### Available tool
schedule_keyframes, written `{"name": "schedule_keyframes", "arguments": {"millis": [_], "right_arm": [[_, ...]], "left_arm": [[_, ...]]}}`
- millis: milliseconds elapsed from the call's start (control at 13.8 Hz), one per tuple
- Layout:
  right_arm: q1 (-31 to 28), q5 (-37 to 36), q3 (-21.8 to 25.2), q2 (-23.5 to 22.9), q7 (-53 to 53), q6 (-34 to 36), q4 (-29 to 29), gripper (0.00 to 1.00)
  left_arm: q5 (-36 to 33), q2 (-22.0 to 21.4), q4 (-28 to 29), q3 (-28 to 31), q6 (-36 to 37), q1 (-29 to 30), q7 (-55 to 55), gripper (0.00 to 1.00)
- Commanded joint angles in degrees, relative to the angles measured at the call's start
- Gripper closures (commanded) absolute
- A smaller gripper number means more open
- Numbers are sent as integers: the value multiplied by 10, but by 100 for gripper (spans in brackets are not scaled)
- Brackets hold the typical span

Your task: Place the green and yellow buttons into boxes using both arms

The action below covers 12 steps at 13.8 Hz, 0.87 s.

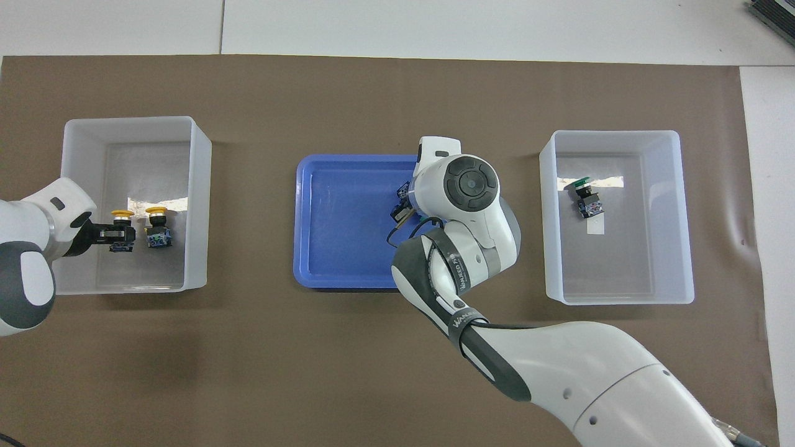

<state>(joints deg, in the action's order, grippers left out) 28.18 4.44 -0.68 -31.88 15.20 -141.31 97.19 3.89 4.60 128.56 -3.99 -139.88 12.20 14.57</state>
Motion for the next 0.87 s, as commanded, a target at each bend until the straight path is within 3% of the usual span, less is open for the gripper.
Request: {"name": "schedule_keyframes", "arguments": {"millis": [0, 290, 508, 798], "right_arm": [[-3, -5, -2, 16, -24, 45, -9, 100], [-29, -1, 2, 102, -58, 145, -9, 100], [-101, -2, 2, 153, -49, 205, -9, 100], [-203, -2, 2, 169, 80, 231, 4, 100]], "left_arm": [[2, -8, -47, 4, 59, -11, -17, 40], [2, 8, -133, 4, 146, -23, -38, 34], [2, 25, -201, 3, 206, -37, -53, 33], [3, 34, -266, 3, 261, -64, -99, 33]]}}
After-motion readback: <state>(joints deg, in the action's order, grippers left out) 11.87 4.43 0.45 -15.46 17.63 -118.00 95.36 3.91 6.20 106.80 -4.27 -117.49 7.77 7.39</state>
